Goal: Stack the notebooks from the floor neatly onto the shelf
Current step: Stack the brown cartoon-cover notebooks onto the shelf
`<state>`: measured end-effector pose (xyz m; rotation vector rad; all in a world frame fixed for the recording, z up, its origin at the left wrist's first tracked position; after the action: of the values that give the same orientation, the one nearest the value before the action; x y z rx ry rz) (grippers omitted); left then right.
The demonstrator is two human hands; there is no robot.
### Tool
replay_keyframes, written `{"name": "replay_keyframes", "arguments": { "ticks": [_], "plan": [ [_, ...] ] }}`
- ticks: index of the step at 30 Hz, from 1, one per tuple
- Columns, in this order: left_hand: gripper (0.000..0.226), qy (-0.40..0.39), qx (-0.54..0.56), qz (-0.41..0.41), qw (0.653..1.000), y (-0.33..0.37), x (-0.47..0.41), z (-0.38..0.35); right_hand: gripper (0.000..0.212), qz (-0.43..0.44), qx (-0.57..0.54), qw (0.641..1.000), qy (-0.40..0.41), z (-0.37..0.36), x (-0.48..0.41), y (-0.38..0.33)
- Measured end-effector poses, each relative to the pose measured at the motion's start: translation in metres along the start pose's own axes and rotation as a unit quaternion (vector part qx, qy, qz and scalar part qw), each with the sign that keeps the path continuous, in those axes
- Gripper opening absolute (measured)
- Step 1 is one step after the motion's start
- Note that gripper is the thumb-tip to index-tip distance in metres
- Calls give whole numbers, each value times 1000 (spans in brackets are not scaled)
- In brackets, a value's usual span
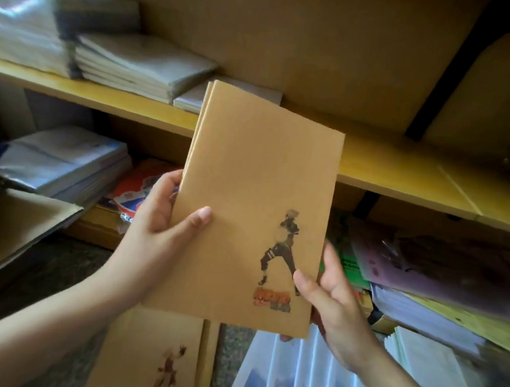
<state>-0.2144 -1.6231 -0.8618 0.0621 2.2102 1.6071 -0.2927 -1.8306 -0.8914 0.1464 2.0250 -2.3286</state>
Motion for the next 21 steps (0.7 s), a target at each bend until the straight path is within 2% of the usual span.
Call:
{"name": "replay_keyframes", "arguments": {
  "ticks": [4, 8, 11, 13, 18, 21],
  "plan": [
    [55, -7, -8, 38, 999, 8, -29, -16, 44, -7, -32, 998, 62, 21, -14, -30],
    [55, -67, -136, -50, 987, 23, -55, -39, 40, -24, 16, 985, 168, 70, -44, -56],
    [44, -138, -289, -99, 942, 14, -63, -54, 39, -52, 58, 970, 228, 104, -70, -67],
    [42, -175, -352, -130, 910, 5, -65, -63, 37, -73, 60, 963, 252, 121, -85, -71],
    [41, -184, -432, -195, 861, -5, -74, -75, 31, -127, 87, 958, 241, 140, -114, -61],
    [41, -188, -483, -236, 822, -9, -82, -76, 31, -152, 143, 948, 242, 144, -122, -59]
  ]
}}
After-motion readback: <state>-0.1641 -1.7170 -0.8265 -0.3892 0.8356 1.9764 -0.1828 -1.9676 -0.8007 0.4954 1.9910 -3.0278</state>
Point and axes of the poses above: each hand's wrist, its own x-axis away from the middle knuckle, its own z-axis out of the back of the hand, y = z × x, the point moved 5 cm from there along -x, towards the middle knuckle, and after that the axes turned 10 degrees about x, right-handed, at the moved point
